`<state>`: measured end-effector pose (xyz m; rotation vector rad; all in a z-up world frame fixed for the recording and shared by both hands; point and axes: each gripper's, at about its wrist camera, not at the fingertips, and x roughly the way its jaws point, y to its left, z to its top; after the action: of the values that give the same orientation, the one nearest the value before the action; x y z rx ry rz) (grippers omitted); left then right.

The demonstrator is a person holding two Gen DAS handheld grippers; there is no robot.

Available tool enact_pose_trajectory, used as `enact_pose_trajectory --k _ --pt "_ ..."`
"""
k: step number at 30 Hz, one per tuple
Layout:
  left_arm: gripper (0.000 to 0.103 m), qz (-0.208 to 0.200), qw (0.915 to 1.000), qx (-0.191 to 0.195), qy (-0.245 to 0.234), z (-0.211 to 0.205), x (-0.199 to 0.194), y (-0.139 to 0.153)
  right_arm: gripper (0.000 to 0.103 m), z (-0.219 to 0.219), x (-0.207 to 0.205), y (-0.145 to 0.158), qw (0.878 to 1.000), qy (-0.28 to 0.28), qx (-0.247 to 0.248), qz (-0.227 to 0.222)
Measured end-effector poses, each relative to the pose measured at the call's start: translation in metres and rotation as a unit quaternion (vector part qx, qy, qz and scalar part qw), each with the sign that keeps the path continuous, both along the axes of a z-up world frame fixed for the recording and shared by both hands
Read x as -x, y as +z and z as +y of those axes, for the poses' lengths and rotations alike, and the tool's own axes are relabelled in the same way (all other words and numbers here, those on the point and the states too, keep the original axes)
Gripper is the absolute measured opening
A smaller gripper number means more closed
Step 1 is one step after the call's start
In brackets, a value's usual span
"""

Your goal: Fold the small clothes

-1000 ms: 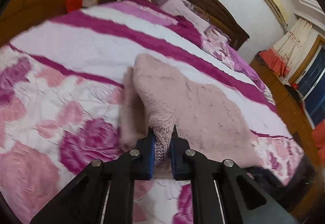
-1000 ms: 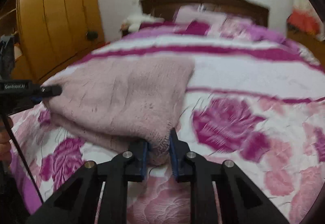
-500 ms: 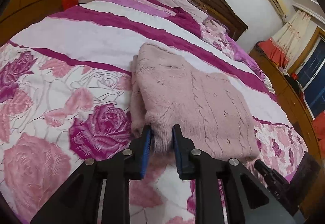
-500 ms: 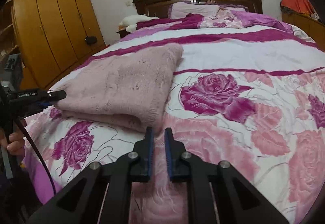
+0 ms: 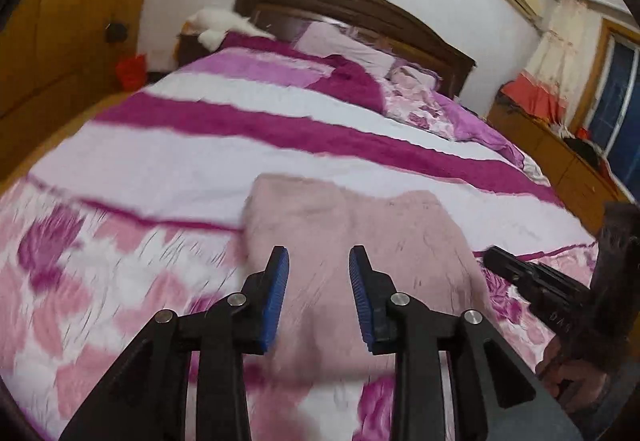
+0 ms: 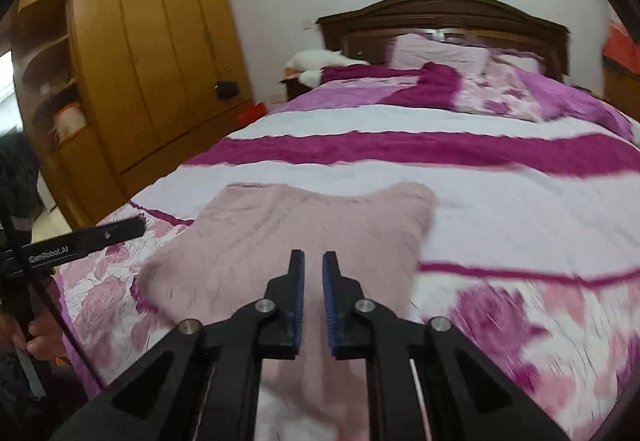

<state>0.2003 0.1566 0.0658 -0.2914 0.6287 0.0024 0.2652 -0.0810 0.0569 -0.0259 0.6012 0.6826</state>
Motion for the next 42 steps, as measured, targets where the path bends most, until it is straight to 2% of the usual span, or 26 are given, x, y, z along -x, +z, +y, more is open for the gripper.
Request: enact_pose_trajectory --k 1,3,6,13,17,21,23,25,26,27,28,29,30,32,35,37,39,40,42 --pt "0.007 0.010 0.9999 -0.008 -0.004 -0.002 -0.009 -0.005 0.008 0.007 -0.003 -0.002 1.000 0.003 0.003 -0.012" --pt "0.000 0.052 0.9982 -0.027 0.003 -0.004 -0.032 -0.022 0.006 0.014 -0.012 -0.009 1.000 -0.014 0.016 -0.021" --pt "0.000 0.079 0.9967 -0.018 0.009 0.001 -0.044 -0.043 0.000 0.013 -0.032 -0.031 0.999 -0.031 0.028 0.022" --pt "0.001 0.082 0.9963 0.017 0.018 0.015 -0.049 -0.063 0.000 0.006 -0.036 -0.050 0.997 -0.019 0.066 0.025" --pt "0.001 0.083 0.9964 0.010 0.012 0.010 -0.049 -0.063 0.000 -0.014 -0.048 -0.065 0.997 -0.032 0.025 0.064" --pt "0.001 0.085 0.9961 0.013 0.017 0.008 -0.046 -0.060 0.000 -0.006 -0.045 -0.063 0.997 -0.036 0.051 0.053" --pt "0.007 0.085 0.9959 0.015 0.028 0.009 -0.041 -0.055 0.000 0.001 -0.040 -0.057 0.997 -0.029 0.064 0.040" --pt "0.023 0.075 0.9968 0.016 0.023 0.007 -0.032 -0.048 0.003 0.002 -0.034 -0.051 0.997 -0.011 0.058 0.042" --pt "0.041 0.072 0.9971 0.017 0.016 0.005 -0.028 -0.045 0.006 0.003 -0.030 -0.047 0.997 -0.004 0.061 0.043" --pt "0.054 0.072 0.9971 0.020 0.011 0.005 -0.025 -0.044 0.012 0.004 -0.027 -0.044 0.997 0.001 0.068 0.038" --pt "0.057 0.072 0.9971 0.024 0.004 0.005 -0.023 -0.043 0.018 0.004 -0.022 -0.040 0.997 0.008 0.075 0.031" --pt "0.058 0.075 0.9967 0.031 -0.002 0.007 -0.020 -0.042 0.037 0.004 -0.017 -0.035 0.996 0.017 0.079 0.025" --pt "0.059 0.077 0.9965 0.034 -0.003 0.009 -0.019 -0.042 0.068 0.003 -0.015 -0.031 0.997 0.024 0.076 0.024" --pt "0.062 0.084 0.9955 0.045 -0.005 0.019 -0.016 -0.045 0.096 -0.003 -0.012 -0.023 0.997 0.039 0.054 0.032" --pt "0.065 0.105 0.9915 0.076 0.004 0.037 -0.013 -0.059 0.096 -0.025 -0.014 -0.015 0.998 0.044 -0.012 0.045" --pt "0.065 0.124 0.9849 0.120 -0.004 0.049 -0.013 -0.074 0.096 -0.041 -0.024 -0.016 0.995 0.033 -0.055 0.071" --pt "0.070 0.123 0.9760 0.179 -0.016 0.059 -0.014 -0.089 0.096 -0.058 -0.040 -0.027 0.987 0.024 -0.104 0.122" --pt "0.071 0.118 0.9739 0.193 -0.019 0.062 -0.015 -0.093 0.096 -0.067 -0.052 -0.040 0.976 0.024 -0.134 0.171" --pt "0.074 0.114 0.9726 0.200 -0.030 0.064 -0.020 -0.096 0.096 -0.073 -0.066 -0.062 0.957 0.034 -0.163 0.236"
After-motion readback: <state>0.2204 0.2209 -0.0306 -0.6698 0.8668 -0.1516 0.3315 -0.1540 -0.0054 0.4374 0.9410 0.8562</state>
